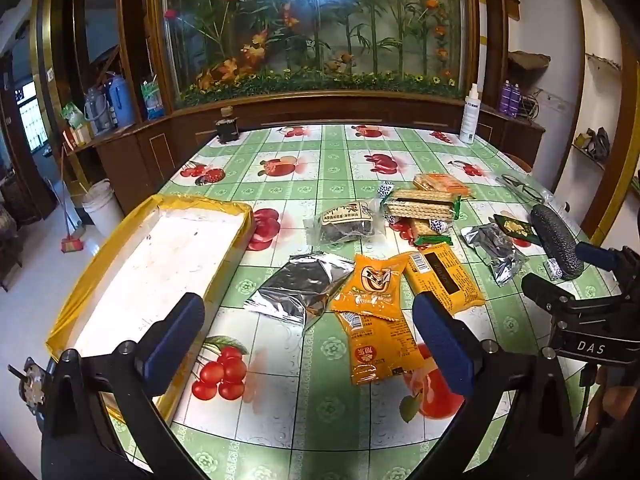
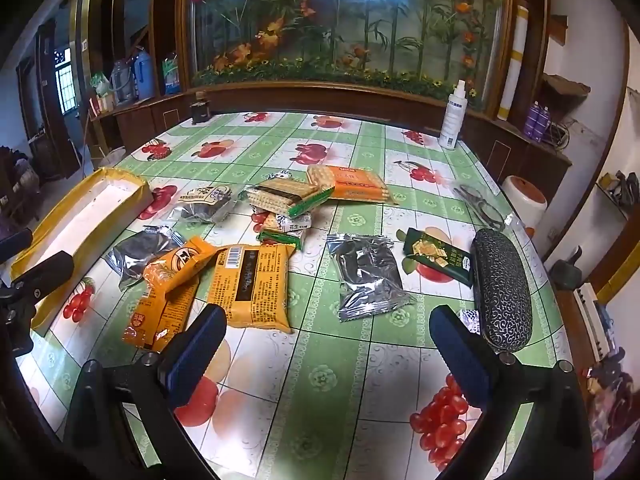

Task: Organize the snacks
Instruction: 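Move both tools toward the snack packs on the table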

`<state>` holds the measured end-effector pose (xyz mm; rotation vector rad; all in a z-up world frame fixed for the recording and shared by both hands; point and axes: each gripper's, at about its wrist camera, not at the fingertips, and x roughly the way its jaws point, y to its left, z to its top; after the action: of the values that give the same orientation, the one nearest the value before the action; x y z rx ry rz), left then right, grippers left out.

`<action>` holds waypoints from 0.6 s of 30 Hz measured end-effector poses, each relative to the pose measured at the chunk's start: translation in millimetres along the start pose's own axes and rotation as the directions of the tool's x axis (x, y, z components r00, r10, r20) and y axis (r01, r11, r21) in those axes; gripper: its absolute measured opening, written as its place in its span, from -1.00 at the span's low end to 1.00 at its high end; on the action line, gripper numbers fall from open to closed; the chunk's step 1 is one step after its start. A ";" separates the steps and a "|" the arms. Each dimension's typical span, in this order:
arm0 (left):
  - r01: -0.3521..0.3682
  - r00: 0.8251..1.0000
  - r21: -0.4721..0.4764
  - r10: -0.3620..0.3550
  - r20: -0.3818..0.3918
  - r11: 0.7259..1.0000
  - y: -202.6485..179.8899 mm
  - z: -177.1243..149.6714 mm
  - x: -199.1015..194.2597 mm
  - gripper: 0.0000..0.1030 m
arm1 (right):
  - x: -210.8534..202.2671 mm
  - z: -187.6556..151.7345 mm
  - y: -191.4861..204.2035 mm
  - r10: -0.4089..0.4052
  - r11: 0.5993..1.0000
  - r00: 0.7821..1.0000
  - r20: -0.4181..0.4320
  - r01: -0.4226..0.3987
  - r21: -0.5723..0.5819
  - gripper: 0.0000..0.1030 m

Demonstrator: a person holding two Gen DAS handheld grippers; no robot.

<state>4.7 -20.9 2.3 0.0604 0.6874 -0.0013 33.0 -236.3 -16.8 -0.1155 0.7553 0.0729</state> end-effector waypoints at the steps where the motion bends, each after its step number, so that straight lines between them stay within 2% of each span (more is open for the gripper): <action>1: -0.006 1.000 0.002 0.006 0.002 1.000 0.2 -0.1 0.4 1.00 | -0.3 0.7 1.0 -0.010 1.000 1.000 0.002 0.010 -0.006 0.99; 11: -0.019 1.000 0.000 0.019 -0.003 1.000 -0.7 1.2 0.9 1.00 | -13.4 7.0 7.3 -0.143 0.989 0.988 0.061 0.145 -0.040 0.99; 18: -0.018 1.000 0.003 0.018 -0.002 1.000 -0.5 0.8 0.7 1.00 | -17.4 8.2 4.9 -0.152 0.988 0.986 0.071 0.154 -0.025 0.99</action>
<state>5.7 -21.4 2.4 0.0691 0.6884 0.0149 25.4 -230.8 0.7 -0.1991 0.6742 -0.0579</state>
